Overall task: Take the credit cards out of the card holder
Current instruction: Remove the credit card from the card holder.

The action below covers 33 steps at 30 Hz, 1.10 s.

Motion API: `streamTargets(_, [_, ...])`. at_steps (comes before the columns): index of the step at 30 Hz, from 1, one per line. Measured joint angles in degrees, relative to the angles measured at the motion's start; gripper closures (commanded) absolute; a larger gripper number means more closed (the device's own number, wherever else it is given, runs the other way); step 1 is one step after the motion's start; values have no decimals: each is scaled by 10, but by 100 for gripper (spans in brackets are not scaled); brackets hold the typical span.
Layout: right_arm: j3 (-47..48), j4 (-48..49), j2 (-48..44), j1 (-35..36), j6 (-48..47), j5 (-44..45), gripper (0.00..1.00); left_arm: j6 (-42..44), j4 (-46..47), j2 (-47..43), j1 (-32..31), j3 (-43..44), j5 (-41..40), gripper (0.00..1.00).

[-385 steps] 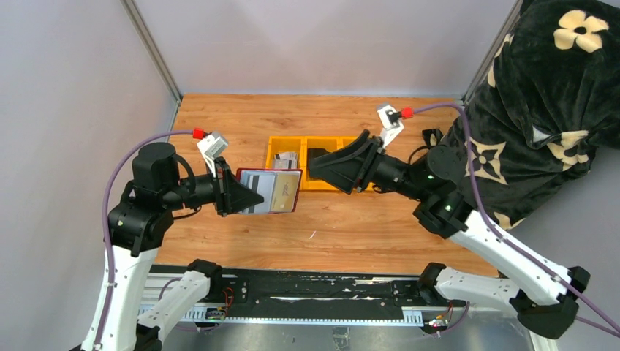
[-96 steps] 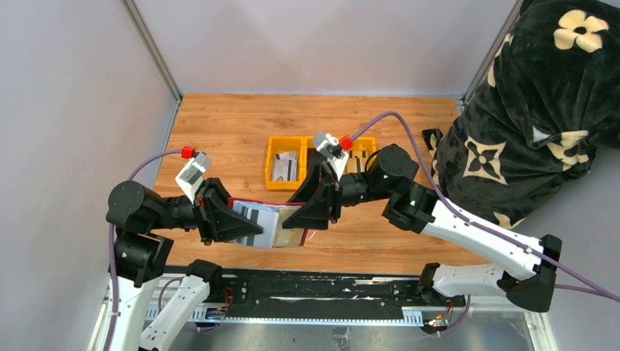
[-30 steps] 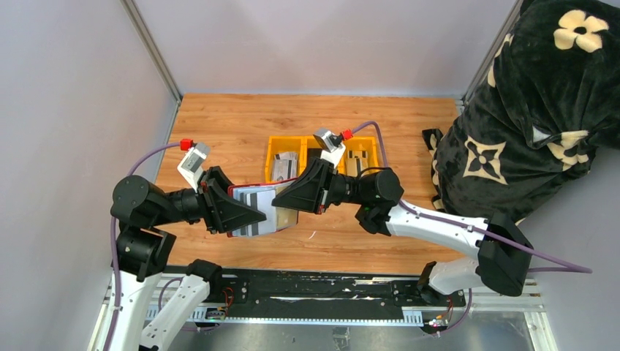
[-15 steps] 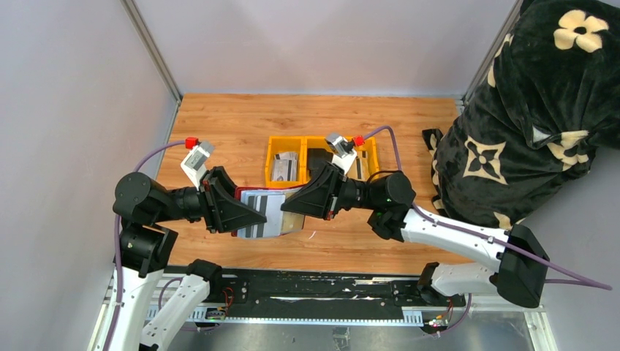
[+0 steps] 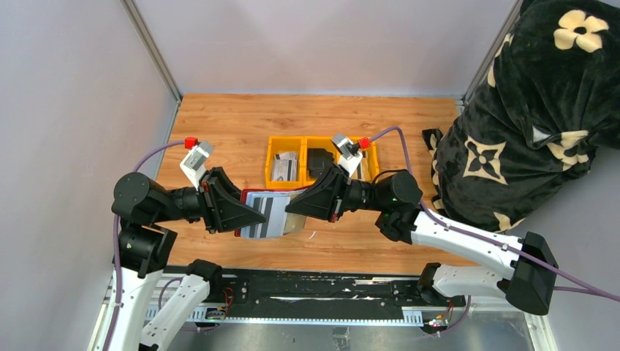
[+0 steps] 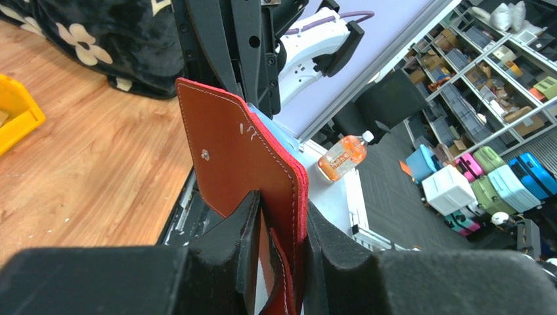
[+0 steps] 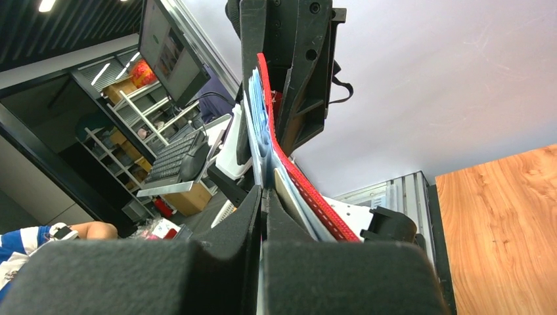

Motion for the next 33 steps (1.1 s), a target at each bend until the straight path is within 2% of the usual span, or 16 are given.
streamTargets(3, [2,-9,-2,0,-6,0,100,0,-3,0,0,0,0,78])
streamTargets(10, [14,-49,-11,0,-31,-1,100,6,-12,2,0,1,-3,95])
streamTargets(17, [20,-102,-30,1,-61,0,100,36,-49,12,0,15,-6,100])
streamTargets(27, [23,-133,-45,3,-82,-1,100,42,-54,12,0,21,-7,100])
streamTargets(28, [23,-132,-44,5,-82,-1,96,42,-54,12,0,21,-7,100])
streamTargets(30, [23,-126,-41,6,-80,-1,72,42,-54,12,0,22,-7,100])
streamTargets(31, [23,-122,-40,7,-76,0,65,41,-54,12,0,22,-7,100])
streamTargets(33, [22,-112,-38,7,-68,0,58,42,-54,12,0,25,-8,100])
